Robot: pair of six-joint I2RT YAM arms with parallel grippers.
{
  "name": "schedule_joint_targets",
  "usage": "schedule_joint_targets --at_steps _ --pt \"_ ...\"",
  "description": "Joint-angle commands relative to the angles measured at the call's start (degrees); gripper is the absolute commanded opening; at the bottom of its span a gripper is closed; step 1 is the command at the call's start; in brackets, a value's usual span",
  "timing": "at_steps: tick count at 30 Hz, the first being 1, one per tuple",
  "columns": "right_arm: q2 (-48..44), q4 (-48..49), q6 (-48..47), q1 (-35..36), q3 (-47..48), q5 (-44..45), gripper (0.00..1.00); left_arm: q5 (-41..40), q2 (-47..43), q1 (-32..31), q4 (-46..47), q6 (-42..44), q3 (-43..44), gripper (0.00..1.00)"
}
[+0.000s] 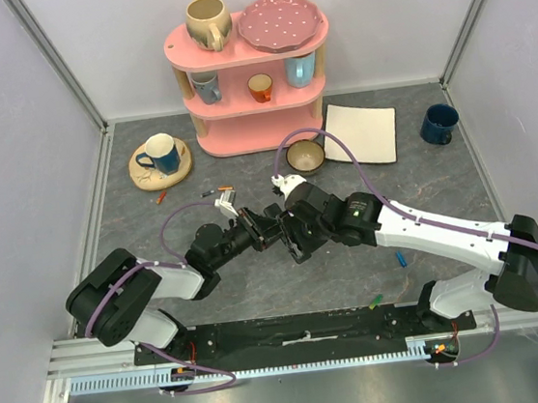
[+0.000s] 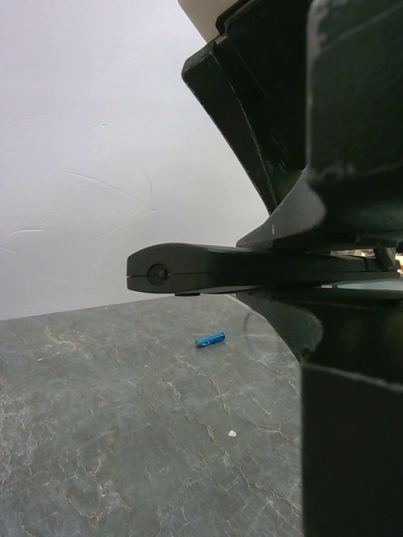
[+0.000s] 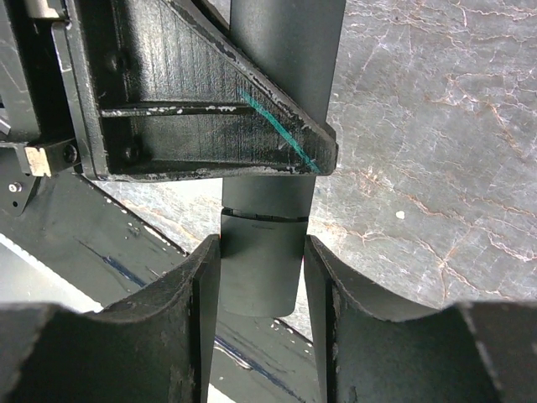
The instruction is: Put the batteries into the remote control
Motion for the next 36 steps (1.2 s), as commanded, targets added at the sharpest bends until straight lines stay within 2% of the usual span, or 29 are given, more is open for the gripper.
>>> schedule_joint_targets --at_steps 1,18,27,36 --pt "-0.76 0.79 -1.04 -0.25 -0.55 -1.01 0.50 4.74 -0.29 -1.33 22.05 -3.88 3.17 0.02" --pt "-0.94 0.62 -0.69 -0.25 1.12 -1.19 0.59 4.91 1.29 -1.07 21.96 -3.62 3.09 0.02" --pt "-1.20 0.62 -0.51 -0.25 3.50 -1.53 0.70 5.53 2.96 -0.98 21.96 -3.27 2.56 0.02" --pt "-2.25 -0.43 -0.51 -0.42 6.22 -1.54 0.88 5.97 4.80 -0.63 22.23 -3.00 2.73 0.02"
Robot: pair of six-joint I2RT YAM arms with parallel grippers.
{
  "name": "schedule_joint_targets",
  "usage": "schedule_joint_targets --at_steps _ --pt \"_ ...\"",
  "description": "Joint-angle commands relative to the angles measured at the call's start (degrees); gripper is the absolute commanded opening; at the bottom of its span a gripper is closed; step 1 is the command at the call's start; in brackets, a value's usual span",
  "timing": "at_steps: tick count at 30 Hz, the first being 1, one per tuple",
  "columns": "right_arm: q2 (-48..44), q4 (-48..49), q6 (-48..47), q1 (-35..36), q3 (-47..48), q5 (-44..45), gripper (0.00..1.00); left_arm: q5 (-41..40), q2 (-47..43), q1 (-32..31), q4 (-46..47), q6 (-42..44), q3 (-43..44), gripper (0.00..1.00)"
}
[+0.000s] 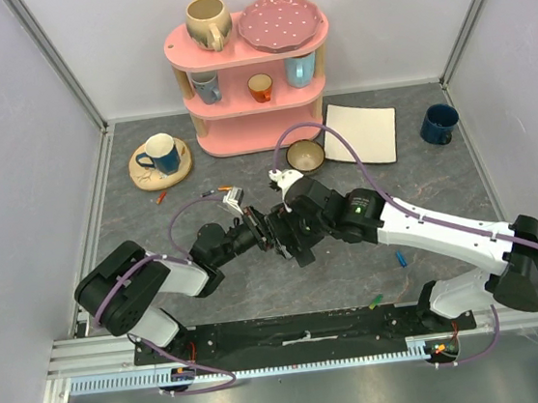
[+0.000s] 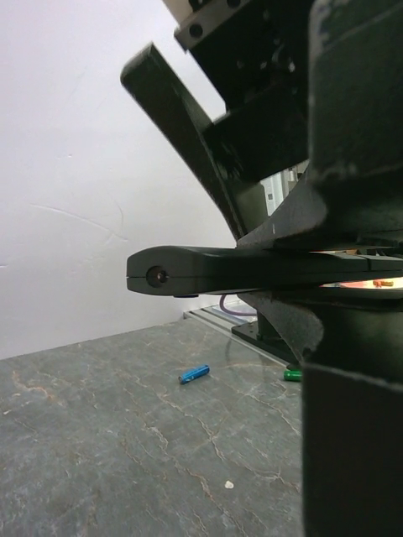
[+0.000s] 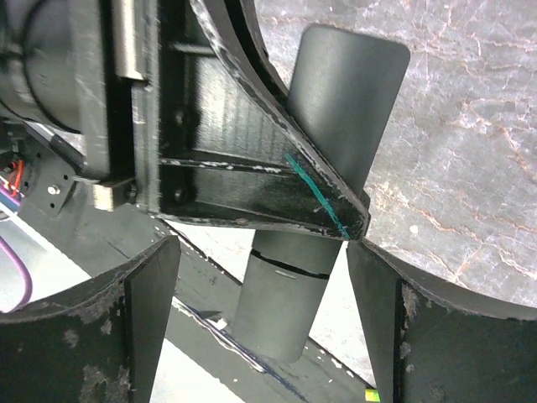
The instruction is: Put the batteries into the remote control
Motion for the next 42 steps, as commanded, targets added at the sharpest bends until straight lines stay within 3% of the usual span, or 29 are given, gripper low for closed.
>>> schedule_joint_targets --at_steps 1,8,12,19,25,42 --pt "-2.34 -1.05 -0.66 -0.45 4.36 0.84 0.89 1.25 1.03 0.20 15.12 -0.93 1.42 0.02" --pt "-6.55 -6.75 -2.78 -3.25 9.63 1.98 0.91 1.42 3.66 0.47 16.44 -0.92 1.60 0.02" --pt "-11.83 -4.32 -1.55 -8.08 3.25 1.91 0.92 1.51 4.28 1.52 20.13 -3.21 0.99 0.02" --pt "-27.73 22.04 10.04 -15.30 -22.75 -14.34 0.91 3.88 1.73 4.07 21.45 -4.79 0.02 0.02" --pt "-30.56 38.14 18.03 -15.83 -34.28 -23.13 0.88 5.73 0.76 4.16 21.45 -5.50 0.19 0.02" --pt "-26.52 62.48 27.80 -16.79 -45.99 -32.28 0.80 8.01 -2.22 4.16 21.45 -5.41 2.04 0.02"
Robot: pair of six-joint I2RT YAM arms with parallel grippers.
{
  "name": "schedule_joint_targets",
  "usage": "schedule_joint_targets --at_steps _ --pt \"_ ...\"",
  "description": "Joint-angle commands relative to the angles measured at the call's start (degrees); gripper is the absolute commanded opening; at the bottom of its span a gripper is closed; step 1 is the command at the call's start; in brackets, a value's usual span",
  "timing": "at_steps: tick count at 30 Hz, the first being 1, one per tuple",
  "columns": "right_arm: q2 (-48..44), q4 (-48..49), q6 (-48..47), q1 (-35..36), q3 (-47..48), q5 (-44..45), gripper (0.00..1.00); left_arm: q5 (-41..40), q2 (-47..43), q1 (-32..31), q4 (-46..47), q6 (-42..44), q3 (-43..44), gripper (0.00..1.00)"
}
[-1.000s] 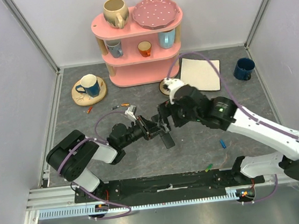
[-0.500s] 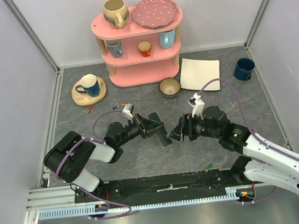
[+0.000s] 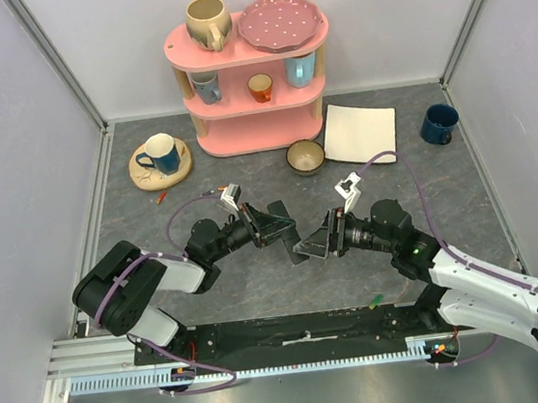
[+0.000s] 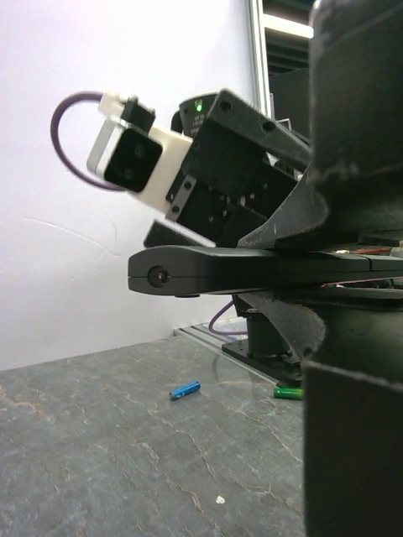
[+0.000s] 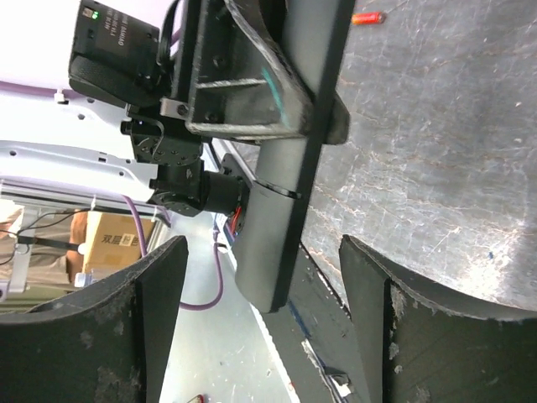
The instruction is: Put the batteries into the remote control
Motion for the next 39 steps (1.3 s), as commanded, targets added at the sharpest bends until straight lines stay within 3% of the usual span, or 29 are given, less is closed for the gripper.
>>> schedule_joint_targets --at_steps 1,19,39 --pt "1.79 11.34 4.59 -0.27 -2.93 -3.89 0.79 1.76 -2.62 0.14 21.45 -1.52 1.71 0.02" --pt "7.50 27.43 10.93 -0.36 -7.42 -7.41 0.60 2.82 -5.17 0.14 21.45 -1.69 1.62 0.02" --pt "10.05 29.55 12.16 -0.36 -7.16 -7.59 0.29 3.26 -6.22 0.14 21.45 -2.05 1.62 0.02"
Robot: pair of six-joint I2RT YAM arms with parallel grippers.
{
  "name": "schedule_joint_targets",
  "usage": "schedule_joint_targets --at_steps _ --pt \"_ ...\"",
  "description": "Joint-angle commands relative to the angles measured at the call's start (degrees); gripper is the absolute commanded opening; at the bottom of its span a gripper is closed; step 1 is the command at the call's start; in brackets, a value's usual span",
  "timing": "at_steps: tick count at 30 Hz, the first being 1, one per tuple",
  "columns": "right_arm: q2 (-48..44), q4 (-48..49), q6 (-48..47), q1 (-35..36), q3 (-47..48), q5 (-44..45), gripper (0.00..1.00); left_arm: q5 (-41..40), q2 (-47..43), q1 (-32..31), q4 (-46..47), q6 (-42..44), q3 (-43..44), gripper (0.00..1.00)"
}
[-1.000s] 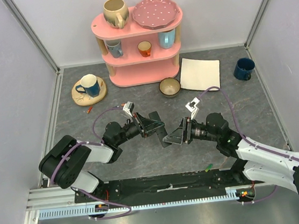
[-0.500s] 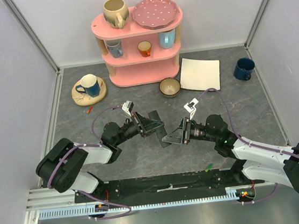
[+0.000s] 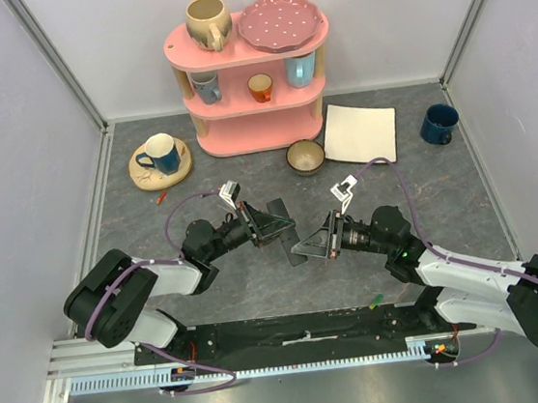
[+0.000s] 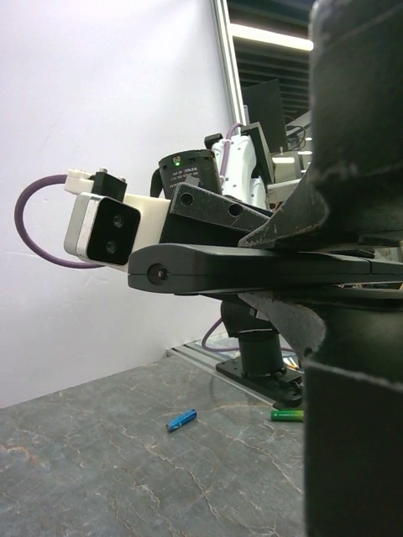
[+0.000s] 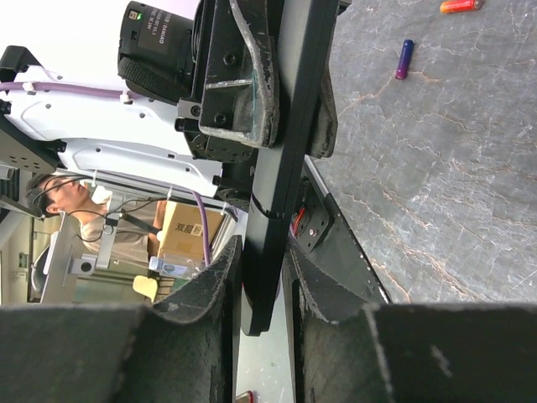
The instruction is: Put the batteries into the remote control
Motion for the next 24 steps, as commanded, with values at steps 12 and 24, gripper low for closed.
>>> schedule_joint_targets --at_steps 12,24 --pt "1.55 2.47 0.51 -0.10 0.36 1.18 0.18 1.38 -1.90 -1.20 21.34 -1.67 0.99 0.02" --pt "2.43 0.80 0.42 -1.41 2.55 2.51 0.18 1.64 -1.90 -4.01 21.34 -0.71 -0.42 0.02"
